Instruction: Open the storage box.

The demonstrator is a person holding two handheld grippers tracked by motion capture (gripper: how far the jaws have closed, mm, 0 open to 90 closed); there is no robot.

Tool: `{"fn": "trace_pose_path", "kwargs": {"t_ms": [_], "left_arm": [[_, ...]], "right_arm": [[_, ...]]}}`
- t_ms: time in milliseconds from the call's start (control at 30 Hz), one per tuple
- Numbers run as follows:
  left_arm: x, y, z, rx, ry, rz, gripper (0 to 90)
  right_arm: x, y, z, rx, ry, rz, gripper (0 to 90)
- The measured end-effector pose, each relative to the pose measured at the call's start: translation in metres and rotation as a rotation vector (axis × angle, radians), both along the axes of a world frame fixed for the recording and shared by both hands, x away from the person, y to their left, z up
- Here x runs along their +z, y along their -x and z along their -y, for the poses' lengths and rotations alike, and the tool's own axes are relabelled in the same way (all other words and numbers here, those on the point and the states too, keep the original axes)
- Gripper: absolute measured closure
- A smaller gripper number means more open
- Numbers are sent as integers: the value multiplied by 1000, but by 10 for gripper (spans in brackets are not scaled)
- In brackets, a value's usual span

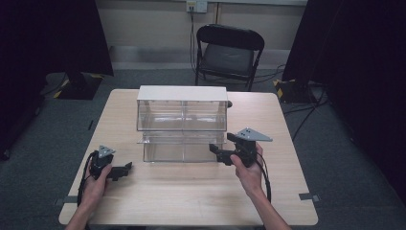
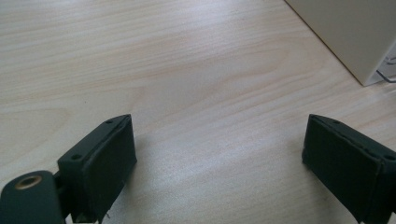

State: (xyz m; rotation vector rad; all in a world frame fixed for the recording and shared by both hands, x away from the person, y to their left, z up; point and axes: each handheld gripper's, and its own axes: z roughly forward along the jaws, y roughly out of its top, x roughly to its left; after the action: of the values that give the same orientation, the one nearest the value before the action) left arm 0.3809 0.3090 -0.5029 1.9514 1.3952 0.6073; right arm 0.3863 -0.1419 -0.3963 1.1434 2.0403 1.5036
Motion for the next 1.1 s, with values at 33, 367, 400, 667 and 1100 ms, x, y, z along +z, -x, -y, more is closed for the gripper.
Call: {"fn": "trace_pose_path", "kwargs": {"t_ms": [33, 367, 400, 667, 1100], "left_arm": [[0, 0, 0, 0, 0, 0, 92], [0, 0, 0, 0, 0, 0, 92], [0, 0, 0, 0, 0, 0, 92], [0, 0, 0, 0, -1, 0, 92], [0, 0, 0, 1, 1, -1, 93]], "right_arm": [[1, -1, 0, -1, -4, 0, 167], [10, -9, 2, -4, -29, 4, 164], [12, -10, 2, -2, -29, 0, 163], [13, -14, 2, 18, -32, -15, 154], [12, -14, 2, 21, -35, -5, 151]]}}
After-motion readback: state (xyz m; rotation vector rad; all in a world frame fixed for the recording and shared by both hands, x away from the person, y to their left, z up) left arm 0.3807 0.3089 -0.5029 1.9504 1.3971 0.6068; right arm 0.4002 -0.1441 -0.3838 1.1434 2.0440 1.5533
